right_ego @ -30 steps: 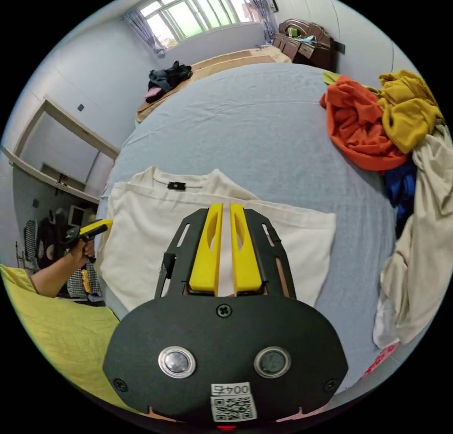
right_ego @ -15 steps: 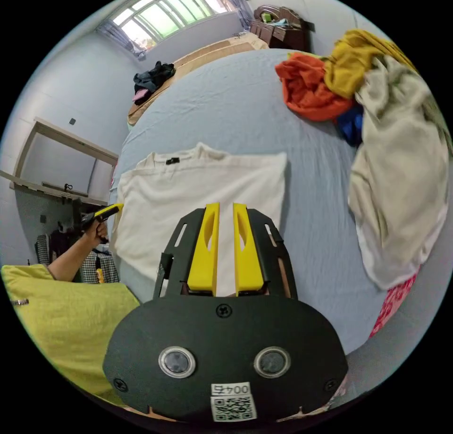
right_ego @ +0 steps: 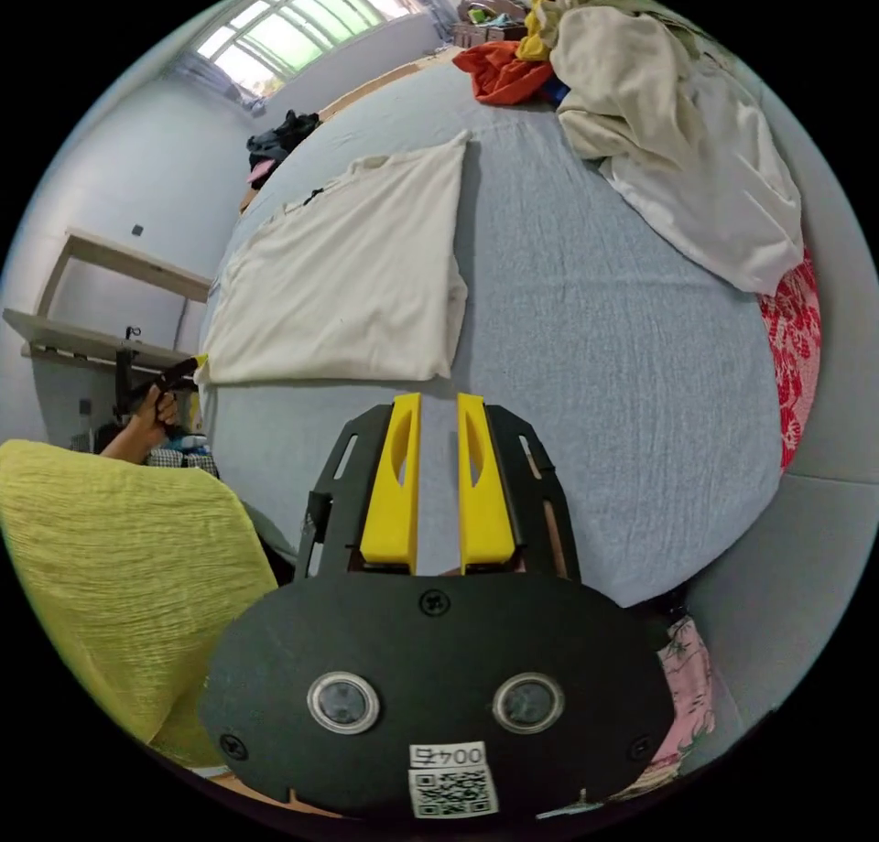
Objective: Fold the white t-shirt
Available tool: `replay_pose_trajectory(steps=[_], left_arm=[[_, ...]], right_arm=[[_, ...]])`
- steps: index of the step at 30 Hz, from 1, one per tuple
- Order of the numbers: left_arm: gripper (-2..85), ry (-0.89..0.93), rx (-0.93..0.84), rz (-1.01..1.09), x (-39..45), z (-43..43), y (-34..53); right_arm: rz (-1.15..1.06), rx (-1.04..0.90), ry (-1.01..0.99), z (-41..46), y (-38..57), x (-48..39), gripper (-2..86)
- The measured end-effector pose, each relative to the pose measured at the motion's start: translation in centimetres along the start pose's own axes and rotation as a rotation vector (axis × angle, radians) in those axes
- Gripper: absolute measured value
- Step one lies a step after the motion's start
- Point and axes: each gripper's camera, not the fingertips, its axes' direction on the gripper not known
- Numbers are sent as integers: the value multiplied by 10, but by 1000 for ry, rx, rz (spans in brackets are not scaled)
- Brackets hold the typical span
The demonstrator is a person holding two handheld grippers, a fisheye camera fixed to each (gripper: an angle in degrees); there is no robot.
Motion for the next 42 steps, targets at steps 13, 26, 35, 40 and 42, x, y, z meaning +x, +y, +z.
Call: replay_pose_trajectory(steps=[13, 26, 35, 40, 42], left_arm=[[3, 46, -43, -120, -7, 5, 17], [2, -3, -82, -90, 9, -5, 29], [2, -3, -85, -78, 18, -12, 43], [2, -11, -73, -74, 25, -16, 52], [2, -10, -66, -74, 28, -18, 57]], right_arm=[[-284, -97, 140, 36, -6, -54, 76], [-492, -110, 209, 54, -3, -106, 3], [-400, -214, 191, 87, -11, -91, -6], [-275, -118, 157, 54, -21, -95, -1], [-253, -54, 81, 53, -32, -108, 7]])
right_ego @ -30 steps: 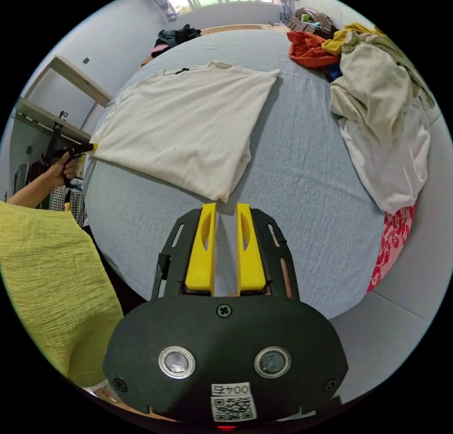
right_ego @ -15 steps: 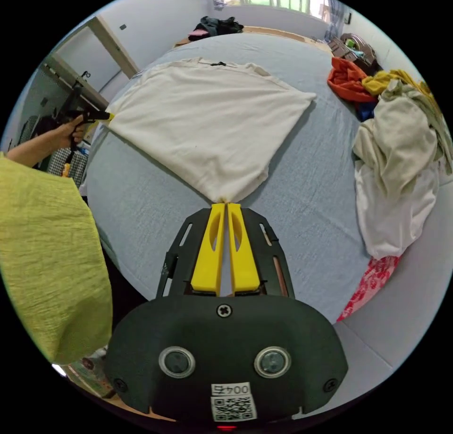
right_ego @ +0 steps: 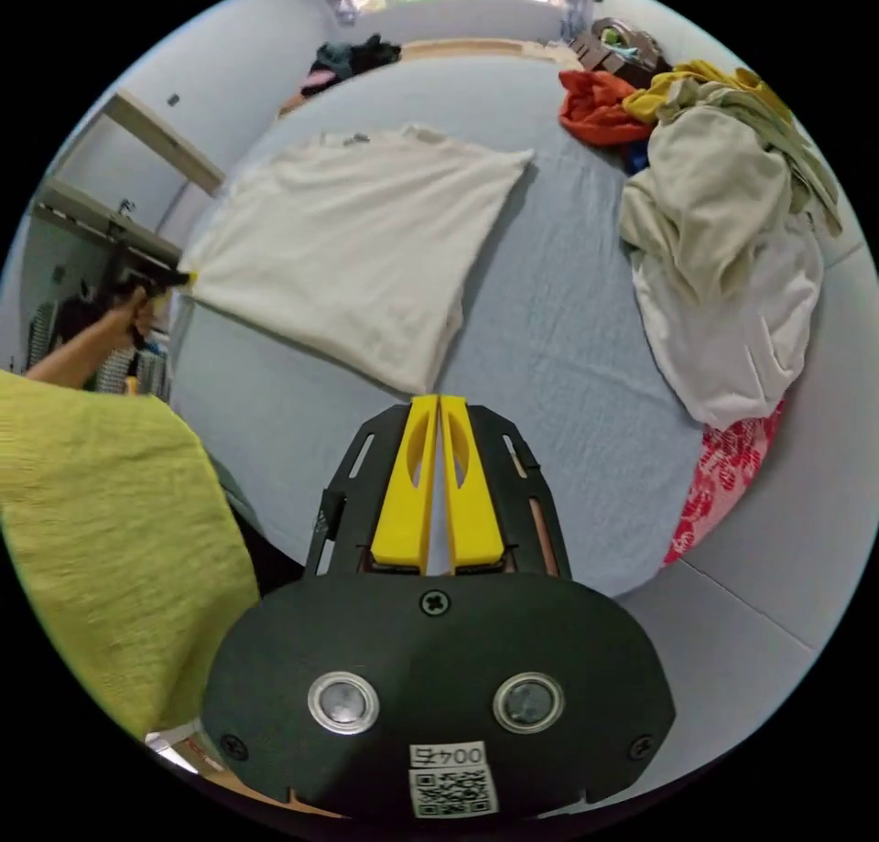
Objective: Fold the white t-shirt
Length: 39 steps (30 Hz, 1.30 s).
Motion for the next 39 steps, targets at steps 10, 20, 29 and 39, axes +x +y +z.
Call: replay_pose_trajectory(steps=[10, 20, 29, 39], left_arm=[[3, -66, 13, 35, 23, -9, 22], [4, -358, 32, 191, 74, -11, 48], [15, -286, 29, 167, 59, -24, 60], [102, -113, 107, 188, -15, -91, 108]], right_arm=[[106, -88, 12, 53, -63, -15, 46], [155, -262, 142, 119, -93, -32, -3], [131, -287, 182, 141, -111, -41, -6], [186, -328, 69, 148, -132, -40, 85]])
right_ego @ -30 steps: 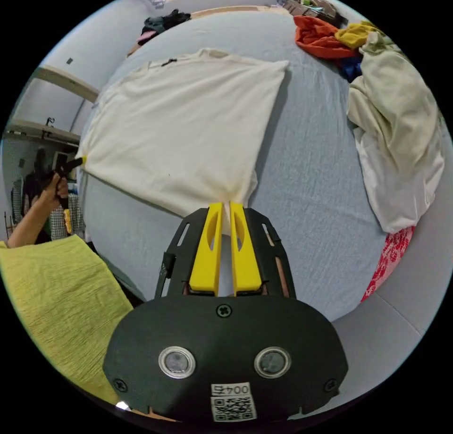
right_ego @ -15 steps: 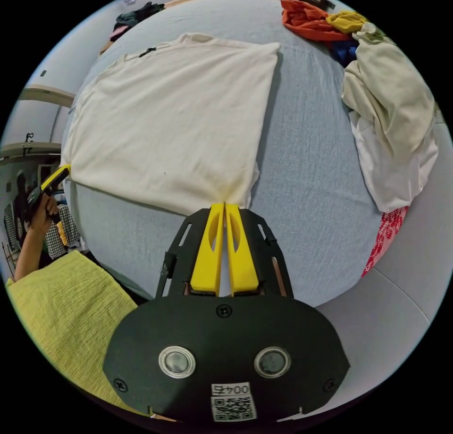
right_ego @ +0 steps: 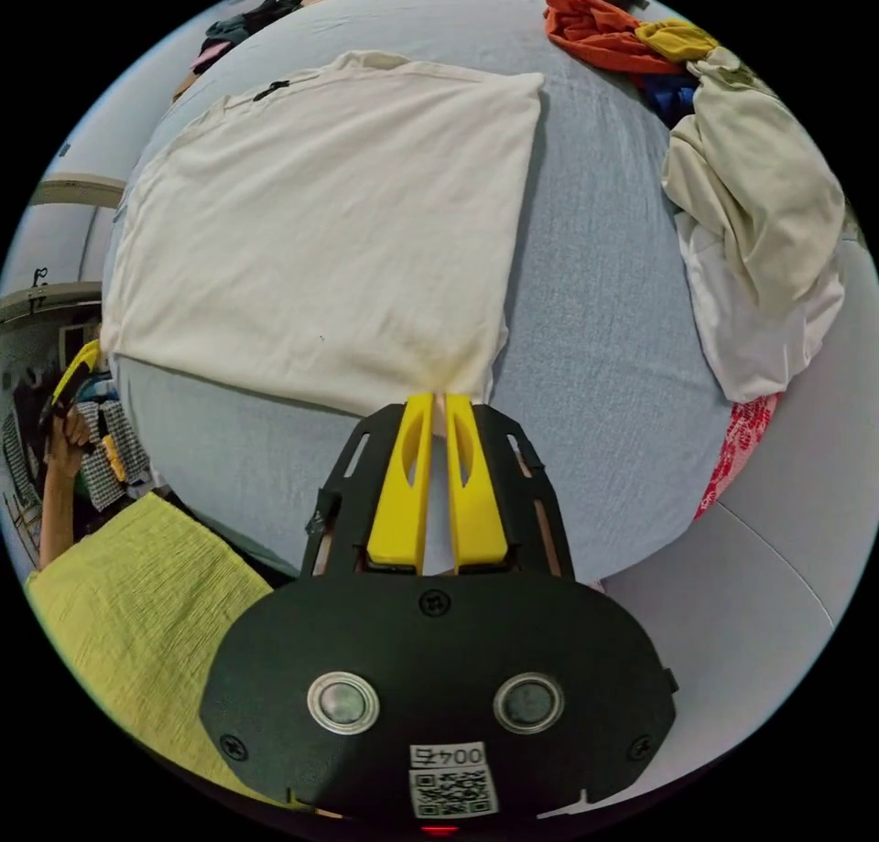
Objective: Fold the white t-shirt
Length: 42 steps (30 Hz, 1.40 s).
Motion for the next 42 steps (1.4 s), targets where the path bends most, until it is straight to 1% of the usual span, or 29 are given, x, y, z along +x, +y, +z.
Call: replay_pose_trajectory(steps=[1, 3, 4, 6, 7, 16, 24, 29, 31, 33, 36, 39, 42], left_arm=[[105, 2, -2, -16, -11, -2, 7], [107, -4, -1, -24, -21, -3, 13], [108, -15, -3, -11, -25, -3, 14], [108, -13, -11, 7, -28, 0, 13], [107, -4, -15, 13, -31, 2, 12], [87, 87, -71, 125, -52, 13, 3], [67, 136, -55, 129, -63, 14, -2], [36, 186, -68, 149, -61, 11, -12], [30, 166, -57, 160, -58, 8, -14], [27, 142, -94, 165, -58, 16, -12], [25, 128, -99, 151, -55, 25, -11], [26, 116, -112, 152, -48, 28, -15], [28, 66, -129, 149, -44, 23, -17]], right_arm=[[-10, 26, -38, -5, 1, 0, 98], [-14, 47, 2, -6, 2, -2, 101], [-3, 20, 28, 0, -1, -1, 99], [13, -33, 3, 12, -5, 2, 97], [21, -6, 6, 11, -5, 2, 95], [62, -55, 49, 13, -13, 9, 69], [71, -75, 51, 9, -8, 18, 60], [68, -88, 61, 5, -1, 24, 59], [78, -93, 51, 2, 4, 31, 61], [83, -96, 40, 0, 8, 37, 61], [86, -97, 22, -5, 17, 48, 61], [83, -81, 3, -11, 30, 58, 61], [50, -42, -18, -18, 49, 69, 60]])
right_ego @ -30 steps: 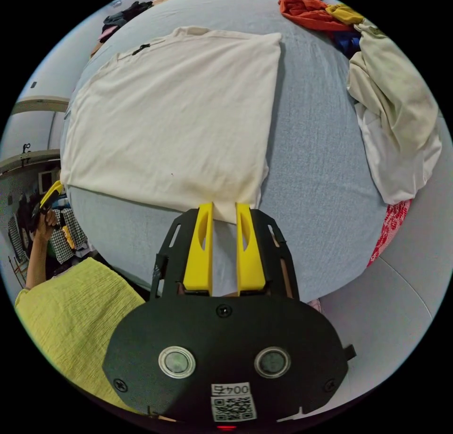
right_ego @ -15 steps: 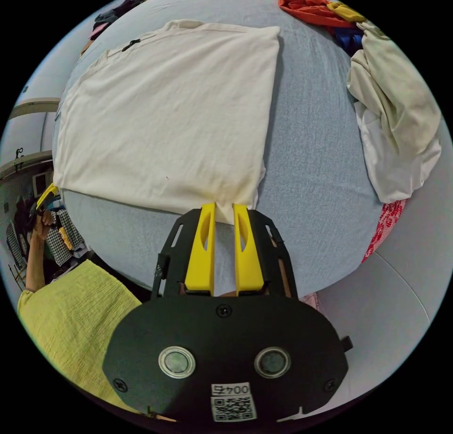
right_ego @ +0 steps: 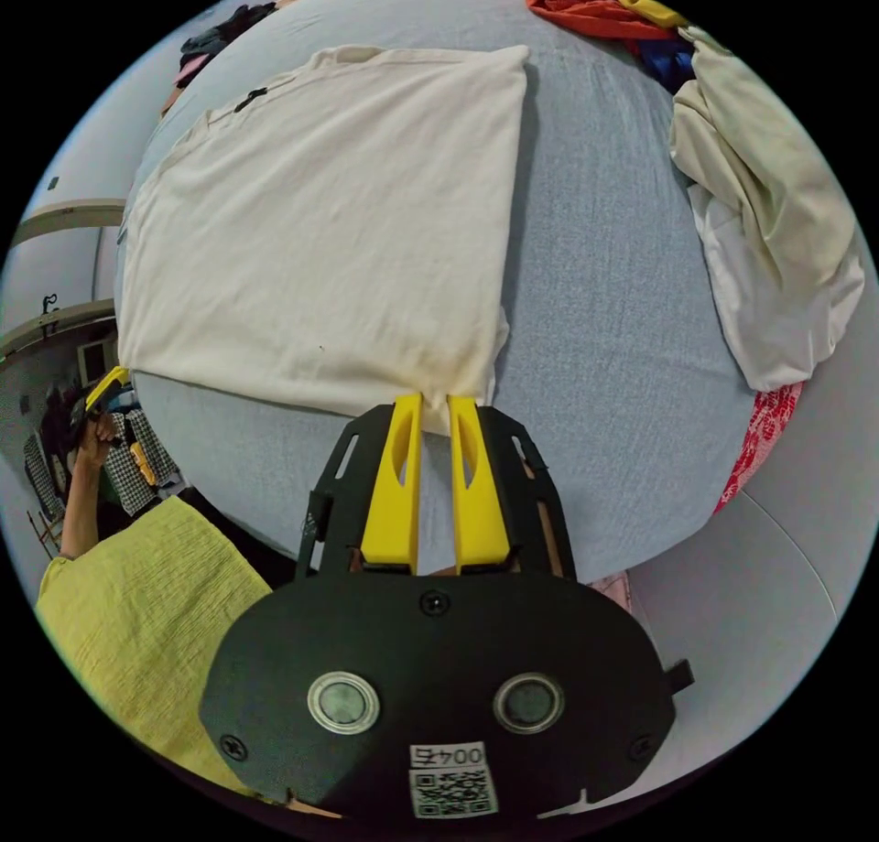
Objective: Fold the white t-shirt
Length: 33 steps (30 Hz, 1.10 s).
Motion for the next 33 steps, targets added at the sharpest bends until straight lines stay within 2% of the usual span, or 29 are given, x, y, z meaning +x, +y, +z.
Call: replay_pose_trajectory(steps=[3, 6, 10, 13, 17, 25, 28, 33], left_arm=[[35, -14, 28, -39, 1, -14, 0], [51, 3, 116, -38, 23, -27, -12], [74, 61, 150, -16, 71, -1, -48], [78, 50, 101, -14, 96, 29, -69], [81, -3, 13, 26, 120, 61, -84], [82, -12, -9, 27, 157, 77, -117], [80, 24, 52, 87, 195, 73, -135], [78, 121, 59, 252, 280, 97, -177]], right_arm=[[8, 71, -45, -12, 30, 22, 60], [20, 226, -42, -37, 70, 38, 65], [-52, 356, -44, -58, 100, 38, 66], [-122, 344, -27, -54, 106, 33, 74], [-108, 257, 43, -34, 116, 53, 82], [55, 364, -238, -69, 184, 158, 85], [140, 412, -346, -73, 207, 195, 84], [187, 428, -410, -74, 227, 224, 84]])
